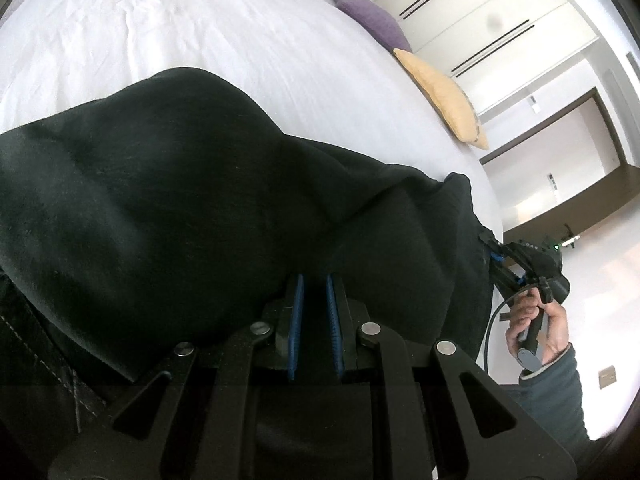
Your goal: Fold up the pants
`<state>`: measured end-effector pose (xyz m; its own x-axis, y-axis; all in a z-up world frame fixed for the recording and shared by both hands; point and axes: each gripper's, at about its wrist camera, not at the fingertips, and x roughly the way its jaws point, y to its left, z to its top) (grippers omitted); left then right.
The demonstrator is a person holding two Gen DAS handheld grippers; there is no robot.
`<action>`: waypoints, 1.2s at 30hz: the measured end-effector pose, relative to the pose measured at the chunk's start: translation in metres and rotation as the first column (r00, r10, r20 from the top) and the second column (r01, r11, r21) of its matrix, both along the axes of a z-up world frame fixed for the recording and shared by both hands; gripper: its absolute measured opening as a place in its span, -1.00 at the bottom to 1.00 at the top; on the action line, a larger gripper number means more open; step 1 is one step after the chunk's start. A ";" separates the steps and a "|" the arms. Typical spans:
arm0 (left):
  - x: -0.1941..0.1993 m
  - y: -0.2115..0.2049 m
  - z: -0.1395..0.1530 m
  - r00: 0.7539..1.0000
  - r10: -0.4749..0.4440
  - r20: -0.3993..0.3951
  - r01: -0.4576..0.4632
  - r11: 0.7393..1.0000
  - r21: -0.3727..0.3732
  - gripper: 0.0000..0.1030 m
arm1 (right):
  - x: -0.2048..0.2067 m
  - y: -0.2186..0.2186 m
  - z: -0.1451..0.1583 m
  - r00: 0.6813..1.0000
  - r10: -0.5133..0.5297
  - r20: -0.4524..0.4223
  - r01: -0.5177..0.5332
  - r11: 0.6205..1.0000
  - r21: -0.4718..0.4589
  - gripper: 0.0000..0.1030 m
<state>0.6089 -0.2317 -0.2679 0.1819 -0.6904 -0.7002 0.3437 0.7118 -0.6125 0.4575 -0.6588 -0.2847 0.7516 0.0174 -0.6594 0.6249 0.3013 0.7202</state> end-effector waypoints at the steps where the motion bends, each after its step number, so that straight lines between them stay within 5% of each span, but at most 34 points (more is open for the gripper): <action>1: 0.000 -0.001 -0.001 1.000 0.001 -0.001 -0.001 1.000 -0.003 -0.76 | -0.003 0.001 0.002 1.000 -0.013 -0.005 0.013 1.000 -0.010 -0.94; 18: 0.017 -0.023 0.004 1.000 -0.025 0.005 0.025 1.000 0.016 -0.75 | -0.053 -0.003 -0.002 0.990 -0.128 0.058 0.129 0.992 -0.010 -0.95; 29: 0.024 -0.025 0.017 0.998 -0.048 0.041 0.048 0.999 -0.003 -0.75 | -0.051 -0.006 0.007 0.986 -0.161 0.054 0.163 0.986 -0.037 -0.95; 32: 0.023 -0.020 0.005 0.997 -0.061 0.055 0.060 0.998 0.029 -0.75 | -0.045 -0.009 -0.003 0.994 -0.096 0.046 0.097 0.995 -0.021 -1.00; 34: 0.024 -0.009 -0.002 0.999 -0.035 0.034 0.036 0.999 -0.033 -0.75 | -0.048 -0.014 -0.003 0.997 -0.058 0.053 0.058 0.998 -0.005 -1.00; 36: 0.025 -0.002 -0.002 0.999 -0.010 0.037 0.012 0.999 -0.046 -0.75 | -0.054 -0.015 0.011 0.998 -0.054 0.016 0.054 0.998 -0.026 -0.81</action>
